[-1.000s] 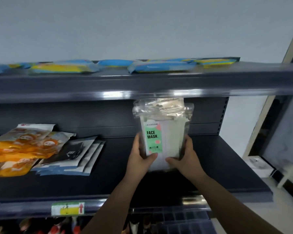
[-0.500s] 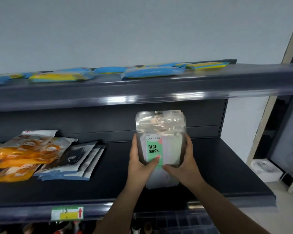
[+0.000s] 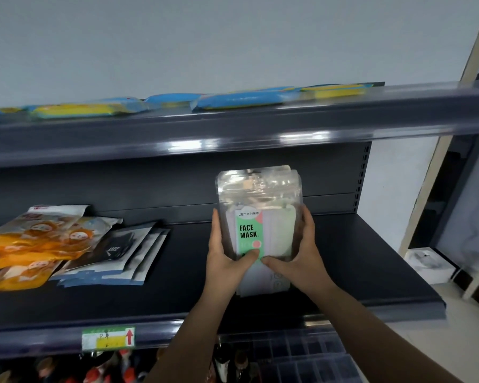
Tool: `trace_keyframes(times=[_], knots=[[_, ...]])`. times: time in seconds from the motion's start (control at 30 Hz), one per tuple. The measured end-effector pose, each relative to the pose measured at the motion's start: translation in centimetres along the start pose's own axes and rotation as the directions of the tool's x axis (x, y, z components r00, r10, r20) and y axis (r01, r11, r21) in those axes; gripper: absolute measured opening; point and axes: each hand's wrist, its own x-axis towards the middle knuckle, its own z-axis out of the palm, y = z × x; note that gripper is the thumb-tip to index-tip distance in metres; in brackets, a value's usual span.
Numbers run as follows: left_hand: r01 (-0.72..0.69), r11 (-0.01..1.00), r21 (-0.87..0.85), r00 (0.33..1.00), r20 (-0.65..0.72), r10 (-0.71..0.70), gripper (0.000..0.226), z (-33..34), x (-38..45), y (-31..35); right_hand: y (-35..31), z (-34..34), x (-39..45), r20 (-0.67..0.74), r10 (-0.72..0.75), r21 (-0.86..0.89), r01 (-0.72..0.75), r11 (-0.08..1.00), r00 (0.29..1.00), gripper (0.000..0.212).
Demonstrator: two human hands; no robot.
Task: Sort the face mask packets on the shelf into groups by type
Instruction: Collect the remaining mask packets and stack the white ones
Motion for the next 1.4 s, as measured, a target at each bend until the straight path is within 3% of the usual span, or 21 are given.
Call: trace_keyframes(times=[0.27,0.57,0.83,1.03,1.17,1.4], knots=[[-0.019,0.999,-0.031,1.0,-0.001,0.019,0.094,0.3,0.2,-0.6,-0.1,0.3,0.0,-0.001,-0.013,-0.039,0.013,0.999,1.0,0.123],[0.04,0.997,0.063,0.999,0.006,-0.04,0.102,0.0,-1.4,-2.1,1.2,0.6,-0.9,-0.024,0.037,-0.109,-0.04,0.993,0.999,0.122],[0.06,0.998,0.033,0.997,-0.045,-0.058,0.098,0.7,-2.1,-2.2,2.2,0.8,-1.2,-0.055,0.032,-0.102,-0.037,0.994,0.998,0.111],[0.065,0.996,0.055,0.992,-0.116,-0.058,0.08,1.4,-2.8,-1.8,2.5,1.1,-1.8,-0.076,0.044,-0.097,-0.052,0.994,0.996,0.099],[0.034,0.992,0.119,0.989,-0.146,-0.017,0.077,2.4,-1.7,-1.1,2.0,1.0,-1.1,-0.142,0.03,-0.084,-0.042,0.996,0.989,0.103],[0.027,0.993,0.119,0.997,-0.072,-0.018,0.079,3.9,-0.8,-1.8,2.6,-0.3,-0.5,-0.172,0.054,-0.137,-0.078,0.987,0.984,0.104]])
